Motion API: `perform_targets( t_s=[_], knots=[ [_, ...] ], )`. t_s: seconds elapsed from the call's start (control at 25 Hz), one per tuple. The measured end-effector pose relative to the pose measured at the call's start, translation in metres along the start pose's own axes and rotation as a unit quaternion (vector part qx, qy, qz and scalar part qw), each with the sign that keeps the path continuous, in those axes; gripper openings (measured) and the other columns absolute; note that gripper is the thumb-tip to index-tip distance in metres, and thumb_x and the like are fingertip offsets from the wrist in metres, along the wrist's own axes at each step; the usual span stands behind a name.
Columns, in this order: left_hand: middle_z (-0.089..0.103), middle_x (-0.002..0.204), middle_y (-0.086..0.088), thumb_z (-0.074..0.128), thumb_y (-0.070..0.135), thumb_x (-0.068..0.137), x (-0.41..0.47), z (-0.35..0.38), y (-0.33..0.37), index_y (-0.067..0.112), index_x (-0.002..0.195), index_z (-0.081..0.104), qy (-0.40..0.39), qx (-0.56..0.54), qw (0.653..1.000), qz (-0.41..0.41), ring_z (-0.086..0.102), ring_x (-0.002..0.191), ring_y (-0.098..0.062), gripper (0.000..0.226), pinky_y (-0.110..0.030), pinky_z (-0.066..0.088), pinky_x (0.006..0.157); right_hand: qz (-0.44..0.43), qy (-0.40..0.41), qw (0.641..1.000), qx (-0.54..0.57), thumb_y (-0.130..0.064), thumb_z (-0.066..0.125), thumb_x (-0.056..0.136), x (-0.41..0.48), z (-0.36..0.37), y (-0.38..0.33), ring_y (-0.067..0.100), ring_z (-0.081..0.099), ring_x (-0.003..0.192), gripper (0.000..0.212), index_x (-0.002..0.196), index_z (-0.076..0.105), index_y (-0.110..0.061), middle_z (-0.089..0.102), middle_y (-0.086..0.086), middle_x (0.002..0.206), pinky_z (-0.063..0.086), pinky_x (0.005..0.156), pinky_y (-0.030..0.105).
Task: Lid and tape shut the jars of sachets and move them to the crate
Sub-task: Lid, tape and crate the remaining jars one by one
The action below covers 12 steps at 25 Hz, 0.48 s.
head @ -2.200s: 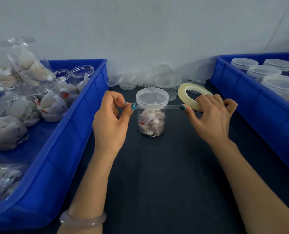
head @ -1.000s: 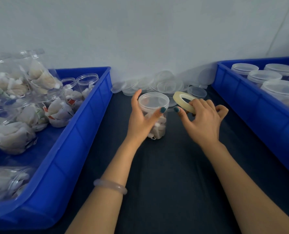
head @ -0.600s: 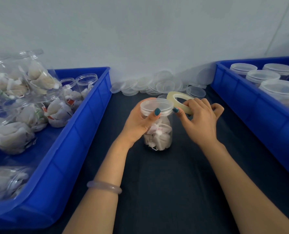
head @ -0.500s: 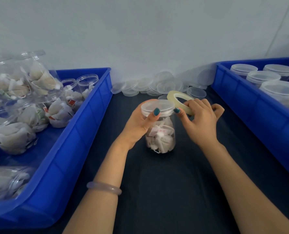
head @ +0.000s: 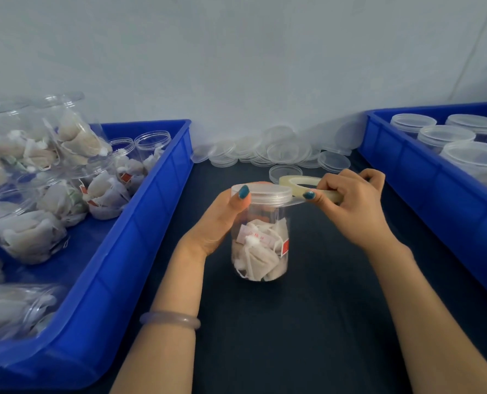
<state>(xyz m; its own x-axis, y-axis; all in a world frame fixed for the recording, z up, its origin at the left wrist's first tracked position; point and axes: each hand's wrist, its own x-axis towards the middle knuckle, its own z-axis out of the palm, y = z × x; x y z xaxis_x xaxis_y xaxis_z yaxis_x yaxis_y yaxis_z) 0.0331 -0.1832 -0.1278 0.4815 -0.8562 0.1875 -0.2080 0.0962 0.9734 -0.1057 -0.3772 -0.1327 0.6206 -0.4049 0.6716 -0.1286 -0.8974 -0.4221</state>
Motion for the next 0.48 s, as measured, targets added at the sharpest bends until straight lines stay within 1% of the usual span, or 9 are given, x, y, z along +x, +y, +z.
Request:
perform_targets(
  t_s=[0.08,0.12,0.2,0.28,0.32,0.4,0.48],
  knots=[
    [0.074,0.115,-0.002,0.068,0.091,0.047,-0.002,0.004,0.002,0.026,0.116,0.069,-0.012,-0.044,0.999,-0.022,0.069,0.109,-0.020,0.094,-0.029,0.057,0.084,-0.001,0.034,0.999,-0.007,-0.082,0.039,0.080,0.000,0.000,-0.002,0.015,0.046,0.073,0.067,0.065,0.061,-0.021,0.053,-0.004,0.063,0.019,0.084,0.031],
    [0.075,0.112,-0.002,0.069,0.090,0.045,-0.002,0.005,0.003,0.024,0.117,0.067,-0.018,-0.061,0.998,-0.027,0.071,0.105,-0.019,0.097,-0.028,0.057,0.081,-0.002,0.041,0.999,-0.003,-0.084,0.038,0.079,0.000,0.000,-0.005,0.015,0.047,0.073,0.069,0.064,0.060,-0.020,0.052,-0.004,0.063,0.019,0.083,0.031],
    [0.076,0.108,0.001,0.071,0.089,0.042,-0.002,0.007,0.003,0.022,0.117,0.063,-0.029,-0.086,0.996,-0.025,0.072,0.101,-0.016,0.100,-0.026,0.057,0.077,0.010,0.026,0.999,0.021,-0.090,0.031,0.077,-0.001,0.002,-0.009,0.010,0.046,0.075,0.074,0.065,0.060,-0.022,0.050,-0.008,0.062,0.018,0.083,0.029],
    [0.075,0.111,0.001,0.073,0.087,0.043,-0.002,0.008,0.001,0.022,0.117,0.063,-0.035,-0.099,0.994,-0.015,0.070,0.105,-0.016,0.099,-0.027,0.057,0.080,0.025,-0.004,0.999,0.048,-0.094,0.026,0.072,-0.002,0.003,-0.009,0.004,0.047,0.081,0.076,0.069,0.062,-0.027,0.048,-0.011,0.061,0.016,0.082,0.028],
    [0.073,0.116,-0.002,0.074,0.086,0.043,-0.002,0.009,0.000,0.020,0.119,0.063,-0.034,-0.100,0.994,-0.006,0.069,0.110,-0.019,0.101,-0.030,0.057,0.084,0.029,-0.021,0.998,0.058,-0.095,0.024,0.071,-0.002,0.004,-0.010,0.001,0.046,0.085,0.074,0.072,0.064,-0.032,0.049,-0.012,0.061,0.016,0.081,0.027],
    [0.066,0.125,-0.009,0.072,0.089,0.039,-0.001,0.010,-0.003,0.015,0.124,0.057,-0.012,-0.091,0.996,-0.008,0.065,0.115,-0.024,0.113,-0.035,0.057,0.091,0.032,-0.055,0.995,0.070,-0.094,0.024,0.073,-0.003,0.006,-0.011,-0.002,0.045,0.089,0.060,0.079,0.062,-0.048,0.053,-0.014,0.065,0.015,0.080,0.028],
    [0.062,0.128,-0.013,0.064,0.095,0.036,0.000,0.008,-0.008,0.012,0.126,0.052,0.014,-0.055,0.998,-0.023,0.064,0.116,-0.023,0.123,-0.035,0.055,0.096,0.028,-0.073,0.994,0.073,-0.088,0.026,0.078,-0.003,0.008,-0.011,0.002,0.046,0.090,0.044,0.087,0.057,-0.058,0.060,-0.015,0.072,0.014,0.081,0.029]
  ],
)
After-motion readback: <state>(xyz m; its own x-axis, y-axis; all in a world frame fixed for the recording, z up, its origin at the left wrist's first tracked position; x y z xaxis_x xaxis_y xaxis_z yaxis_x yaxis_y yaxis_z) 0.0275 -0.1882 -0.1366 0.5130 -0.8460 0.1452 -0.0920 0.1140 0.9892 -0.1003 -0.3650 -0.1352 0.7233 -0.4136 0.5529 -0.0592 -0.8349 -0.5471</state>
